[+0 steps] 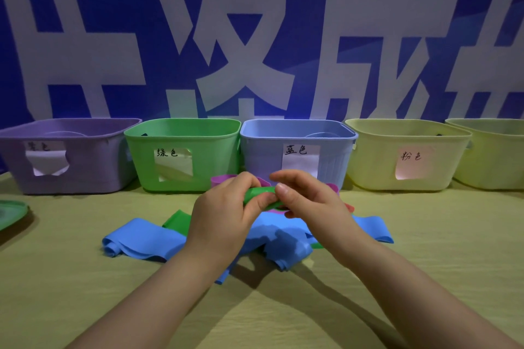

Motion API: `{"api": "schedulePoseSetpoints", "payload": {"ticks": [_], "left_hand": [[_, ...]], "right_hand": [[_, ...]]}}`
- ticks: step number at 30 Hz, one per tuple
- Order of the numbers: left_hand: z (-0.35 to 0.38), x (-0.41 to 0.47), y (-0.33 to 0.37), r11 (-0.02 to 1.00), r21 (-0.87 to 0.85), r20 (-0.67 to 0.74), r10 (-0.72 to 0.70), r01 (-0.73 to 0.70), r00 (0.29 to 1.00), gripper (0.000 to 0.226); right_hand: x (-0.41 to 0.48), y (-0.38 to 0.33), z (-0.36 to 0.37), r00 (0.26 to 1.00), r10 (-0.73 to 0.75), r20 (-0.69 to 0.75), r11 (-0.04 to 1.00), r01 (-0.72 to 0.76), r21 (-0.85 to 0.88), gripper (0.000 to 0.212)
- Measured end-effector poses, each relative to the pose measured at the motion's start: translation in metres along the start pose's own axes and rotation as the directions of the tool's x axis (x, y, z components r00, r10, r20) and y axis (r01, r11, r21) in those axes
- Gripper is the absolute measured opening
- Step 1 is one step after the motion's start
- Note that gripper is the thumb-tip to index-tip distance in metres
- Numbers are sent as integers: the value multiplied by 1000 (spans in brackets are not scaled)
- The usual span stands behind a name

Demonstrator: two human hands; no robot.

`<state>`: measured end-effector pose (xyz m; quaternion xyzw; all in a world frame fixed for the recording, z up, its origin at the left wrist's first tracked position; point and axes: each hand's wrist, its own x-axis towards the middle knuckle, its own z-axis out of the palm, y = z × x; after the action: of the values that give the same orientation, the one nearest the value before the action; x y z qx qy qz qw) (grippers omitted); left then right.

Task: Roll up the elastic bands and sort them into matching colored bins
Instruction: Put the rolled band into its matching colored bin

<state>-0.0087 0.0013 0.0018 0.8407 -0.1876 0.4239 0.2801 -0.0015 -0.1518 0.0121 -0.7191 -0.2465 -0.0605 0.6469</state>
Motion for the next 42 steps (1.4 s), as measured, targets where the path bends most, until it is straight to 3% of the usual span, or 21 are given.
{"api": "schedulePoseSetpoints", "payload": {"ticks": [7, 11, 15, 19, 22, 24, 27, 34, 37, 42], "left_hand": [[-3, 1, 1, 1000, 1, -6, -9, 9, 1000, 47], [-5, 2, 2, 991, -102, -15, -91, 89, 996, 52], [-11, 5, 5, 973, -184, 3, -144, 142, 990, 50], [-28, 11, 3, 930, -296, 85, -203, 219, 976, 44], [-44, 15, -10, 908, -315, 201, -220, 275, 955, 21], [-55, 20, -25, 922, -277, 249, -202, 270, 947, 16], [-71, 35, -52, 956, -185, 262, -176, 229, 949, 15], [-83, 114, -118, 984, 163, 266, -116, 74, 957, 21], [-71, 142, -147, 963, 264, 233, -125, 61, 964, 20], [-31, 153, -187, 914, 389, 209, -204, 110, 956, 19]], "right_hand": [[-2, -9, -1, 999, -21, 36, 998, 19, 54, 14], [-2, -14, 1, 999, -19, 25, 997, 17, 74, 29], [2, -21, 5, 999, -44, -12, 998, 45, 48, 25], [9, -25, 12, 996, -87, -6, 993, 87, -82, 21], [17, -26, 22, 988, -141, 67, 938, 155, -310, 22], [27, -30, 34, 976, -189, 108, 831, 218, -513, 16], [50, -40, 54, 961, -228, 157, 717, 274, -641, 21], [155, -53, 83, 972, -192, 134, 624, 226, -748, 29], [199, -42, 95, 984, -163, 72, 590, 155, -792, 27], [239, -3, 112, 999, -41, -7, 626, 20, -779, 18]]}}
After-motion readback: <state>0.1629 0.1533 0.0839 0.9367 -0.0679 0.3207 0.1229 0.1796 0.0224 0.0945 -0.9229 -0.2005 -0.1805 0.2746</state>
